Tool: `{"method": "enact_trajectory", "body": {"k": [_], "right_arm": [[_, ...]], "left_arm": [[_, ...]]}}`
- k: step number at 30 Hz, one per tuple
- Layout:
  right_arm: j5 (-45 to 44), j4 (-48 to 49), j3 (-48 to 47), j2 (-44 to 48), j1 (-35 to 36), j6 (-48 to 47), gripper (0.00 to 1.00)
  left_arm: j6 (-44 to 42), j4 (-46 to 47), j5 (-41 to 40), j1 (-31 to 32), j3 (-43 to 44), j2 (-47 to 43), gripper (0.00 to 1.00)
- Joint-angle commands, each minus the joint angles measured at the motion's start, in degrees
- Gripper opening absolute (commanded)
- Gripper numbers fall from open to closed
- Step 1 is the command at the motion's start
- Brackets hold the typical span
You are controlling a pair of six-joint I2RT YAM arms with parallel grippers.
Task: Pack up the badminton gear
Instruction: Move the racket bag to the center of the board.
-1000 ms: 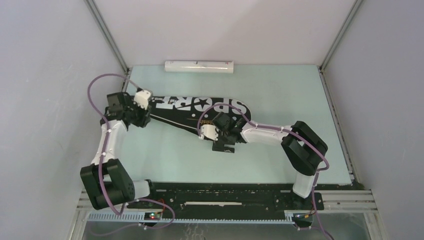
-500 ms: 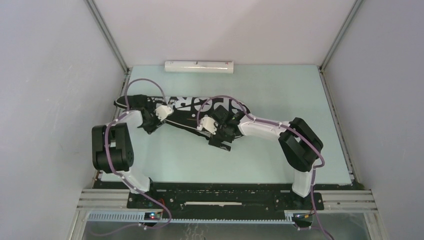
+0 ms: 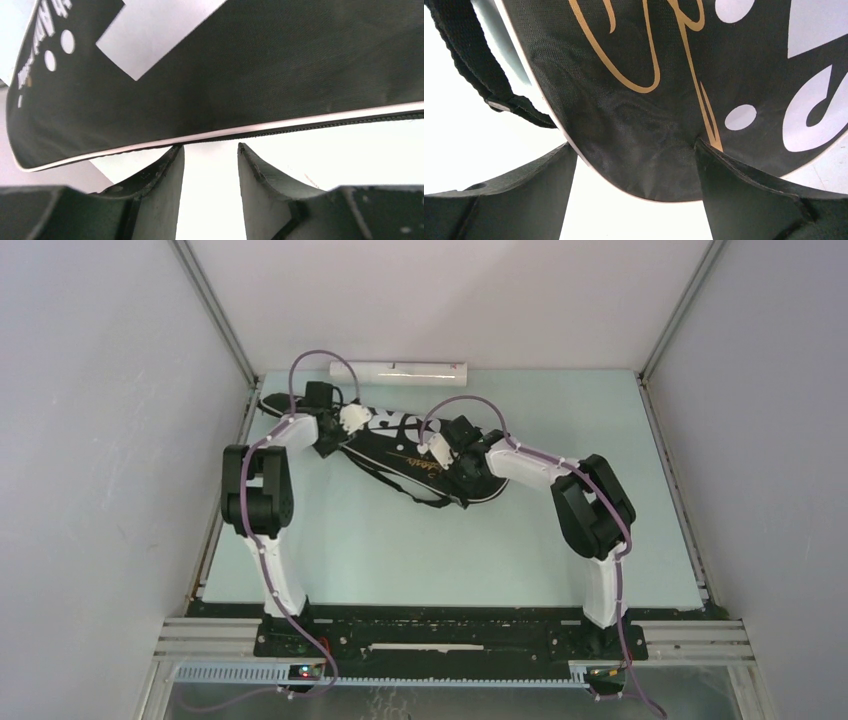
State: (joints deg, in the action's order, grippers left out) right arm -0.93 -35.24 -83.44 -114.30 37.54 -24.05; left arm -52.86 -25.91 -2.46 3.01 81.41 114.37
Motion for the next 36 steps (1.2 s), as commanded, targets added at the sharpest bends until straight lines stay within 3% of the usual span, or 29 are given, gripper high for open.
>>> {"method": "enact_trajectory", "body": {"k": [1,5,14,21,26,32,36], "right_arm": [[-3.09,-0.76,-4.45,-2.06,-2.64,2.42,0.93],[-3.33,-0.97,-6.79,-3.91,-4.33,1.82,0.93],[-1.01,-2.79,-8.11,-3.17,-3.78,1.8,0.97],[7.45,-3.2,1.39,7.41,-3.27,-3.94,1.0],[11.14,-3.97,6.08,14.28,-3.26,-5.84,1.0],[13.65,-2.81,9.7,23.41,-4.14,-4.79,1.0],[15.81,-0.62,11.02,30.58,-8.57,-0.64,1.0]], "left_arm": [[4.51,-2.69,-1.39,2.09,9.82,3.13,0.49],[7.82,-6.3,-1.14,2.58,17.75,7.3,0.49],[12.59,-6.95,-2.15,2.59,21.91,8.88,0.5],[12.16,-7.26,-1.75,1.61,10.73,-1.51,0.51],[16.55,-6.91,4.42,-1.68,3.54,-11.95,0.5],[22.5,-0.29,10.27,-6.36,-7.39,-25.69,0.51],[28.18,6.07,12.68,-8.03,-15.56,-35.6,0.52]]}}
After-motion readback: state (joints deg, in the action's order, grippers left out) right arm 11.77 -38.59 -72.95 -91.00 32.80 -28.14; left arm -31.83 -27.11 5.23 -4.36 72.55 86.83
